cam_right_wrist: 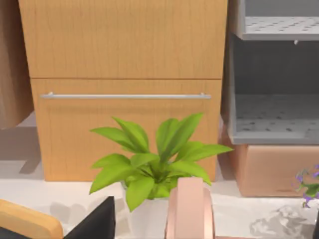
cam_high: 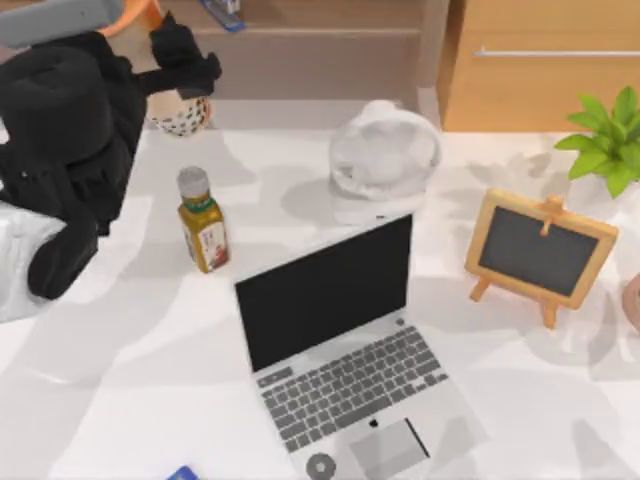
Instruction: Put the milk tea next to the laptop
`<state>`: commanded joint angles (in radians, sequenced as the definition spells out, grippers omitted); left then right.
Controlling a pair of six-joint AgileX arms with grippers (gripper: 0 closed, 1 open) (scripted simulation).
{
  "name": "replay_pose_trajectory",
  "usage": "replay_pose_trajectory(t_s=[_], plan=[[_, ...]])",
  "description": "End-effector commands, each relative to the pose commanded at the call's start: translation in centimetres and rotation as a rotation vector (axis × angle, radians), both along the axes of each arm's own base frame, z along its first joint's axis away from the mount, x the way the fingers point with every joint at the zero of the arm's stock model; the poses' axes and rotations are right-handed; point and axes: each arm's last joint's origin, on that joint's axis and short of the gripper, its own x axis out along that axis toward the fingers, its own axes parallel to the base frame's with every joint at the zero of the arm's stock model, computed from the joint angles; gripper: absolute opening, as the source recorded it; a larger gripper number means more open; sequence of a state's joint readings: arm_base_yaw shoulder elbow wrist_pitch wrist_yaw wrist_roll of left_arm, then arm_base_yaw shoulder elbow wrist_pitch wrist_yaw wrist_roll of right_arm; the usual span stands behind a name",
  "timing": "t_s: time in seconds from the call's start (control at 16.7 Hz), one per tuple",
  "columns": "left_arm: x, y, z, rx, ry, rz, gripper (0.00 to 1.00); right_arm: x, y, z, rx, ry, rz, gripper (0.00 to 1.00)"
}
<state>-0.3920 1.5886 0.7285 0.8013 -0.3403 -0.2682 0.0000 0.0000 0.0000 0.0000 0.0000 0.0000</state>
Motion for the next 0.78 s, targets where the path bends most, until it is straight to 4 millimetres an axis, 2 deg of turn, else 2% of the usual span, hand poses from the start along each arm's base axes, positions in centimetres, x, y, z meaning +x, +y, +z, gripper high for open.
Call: replay_pose_trajectory(t_s=[0.18, 0.3, 0.42, 0.6, 0.78], plan=[[-0.9, -7.6, 3.7, -0.114, 0.027, -0.003, 0.0, 0.0, 0.0, 0.0, 0.0, 0.0, 0.0, 1.0], [-2.9, -12.7, 5.5, -0.168, 0.062, -0.005, 0.0, 0.0, 0.0, 0.0, 0.0, 0.0, 0.0, 1.0], [-5.8, -17.6, 6.6, -0.188, 0.106, -0.006, 0.0, 0.0, 0.0, 0.0, 0.0, 0.0, 0.0, 1.0], [-11.1, -23.9, 5.8, -0.131, 0.167, -0.002, 0.0, 0.0, 0.0, 0.0, 0.0, 0.0, 0.0, 1.0], [-16.3, -28.6, 2.1, 0.013, 0.194, 0.001, 0.0, 0.0, 0.0, 0.0, 0.0, 0.0, 0.0, 1.0]])
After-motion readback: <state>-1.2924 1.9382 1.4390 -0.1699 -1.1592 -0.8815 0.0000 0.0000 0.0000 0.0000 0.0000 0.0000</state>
